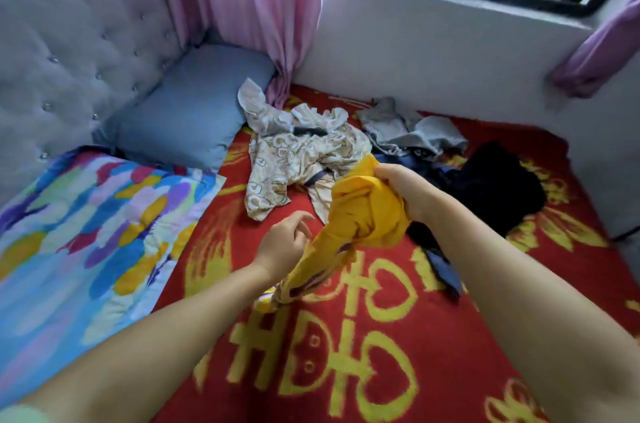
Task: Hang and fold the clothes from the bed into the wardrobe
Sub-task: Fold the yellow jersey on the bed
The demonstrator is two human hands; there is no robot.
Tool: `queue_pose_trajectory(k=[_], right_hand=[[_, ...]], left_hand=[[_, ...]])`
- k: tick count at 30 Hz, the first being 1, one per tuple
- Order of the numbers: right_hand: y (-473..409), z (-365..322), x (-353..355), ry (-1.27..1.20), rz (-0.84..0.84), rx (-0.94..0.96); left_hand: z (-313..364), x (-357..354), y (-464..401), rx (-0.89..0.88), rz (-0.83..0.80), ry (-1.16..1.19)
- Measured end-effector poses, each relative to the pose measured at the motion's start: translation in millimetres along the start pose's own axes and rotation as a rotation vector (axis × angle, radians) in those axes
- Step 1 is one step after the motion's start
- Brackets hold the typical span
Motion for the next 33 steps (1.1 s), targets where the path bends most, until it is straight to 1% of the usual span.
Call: queue_pose_trajectory(k=[2,3,5,6,8,10,11,12,13,14,16,18,20,23,25,28,29,30,31,32,33], right_hand=[[22.0,-30.2,3.3,-0.081,-0.05,0.051],[32.0,-41.1,3.5,-0.1,-0.072,0.07],[48.3,-54.9,5.0,-0.127,-0.119,0.084],[54.0,-59.2,6.5,-0.148,-0.138,0.086],[65.3,-69.2,16.5,-0.2,-0.147,0.132],[75.2,-78.7,28.2,-0.263,-0.157,0.192],[78.6,-81.5,35.2,-0.294,-0.158,0.22],[81.7,-83.5,41.7,-0.311,-0.16,0.244],[84.4,-84.9,48.1,-0.321,-0.165,0.264],[87.6,-85.0,55.5,-0.322,-0.166,0.28],[91.6,-80.6,71.3,-0.325,-0.155,0.292],[95.6,-70.0,87.4,-0.329,-0.144,0.288],[96.9,-55.9,102.9,-0.347,-0.095,0.263],[95.0,-37.9,113.4,-0.386,-0.003,0.204],[93.6,-36.3,106.3,-0.416,-0.011,0.186],[95.6,-48.7,88.4,-0.449,-0.062,0.187],[95.9,-54.2,83.5,-0.444,-0.058,0.187],[96.0,-59.7,78.6,-0.442,-0.044,0.182],[95.7,-64.9,74.4,-0.449,-0.02,0.175],[96.0,-71.0,70.3,-0.462,0.012,0.176],[96.6,-77.0,66.8,-0.474,0.043,0.182]], left_hand=[[18.0,4.0,-14.2,-0.039,0.001,0.082],[32.5,1.3,-19.2,-0.079,-0.034,0.154],[63.8,-16.9,-25.8,-0.143,-0.2,0.295],[73.9,-29.0,-27.1,-0.153,-0.285,0.298],[88.4,-45.9,-26.1,-0.154,-0.406,0.246],[93.2,-59.4,-21.2,-0.137,-0.489,0.22],[95.4,-63.3,-18.6,-0.148,-0.505,0.206],[97.9,-63.2,-17.2,-0.154,-0.489,0.2],[98.4,-59.7,-18.8,-0.134,-0.441,0.224],[96.9,-52.7,-22.1,-0.08,-0.366,0.294],[90.7,-34.4,-31.2,0.047,-0.209,0.51],[88.4,-14.5,-42.5,0.11,-0.104,0.656],[89.7,10.8,-56.1,0.092,0.003,0.645],[101.1,48.7,-74.9,-0.025,0.142,0.482],[109.4,66.6,-85.0,-0.094,0.187,0.327],[123.8,78.1,-88.7,-0.181,0.207,0.072],[133.0,82.2,-82.1,-0.238,0.255,-0.032],[147.1,83.9,-69.8,-0.341,0.311,-0.105],[163.4,80.5,-52.7,-0.478,0.344,-0.125],[176.8,69.0,-35.8,-0.597,0.304,-0.115],[185.6,49.4,-21.6,-0.671,0.186,-0.103]])
Point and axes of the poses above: each hand's wrist, its own y-axis away from the middle knuckle, its own x-axis out of the back of the hand, z = x × y, the point moved 10 cm from there along -y, towards the middle knuckle, and after that the axes turned 8 degrees about -x, right-handed, at the moved point
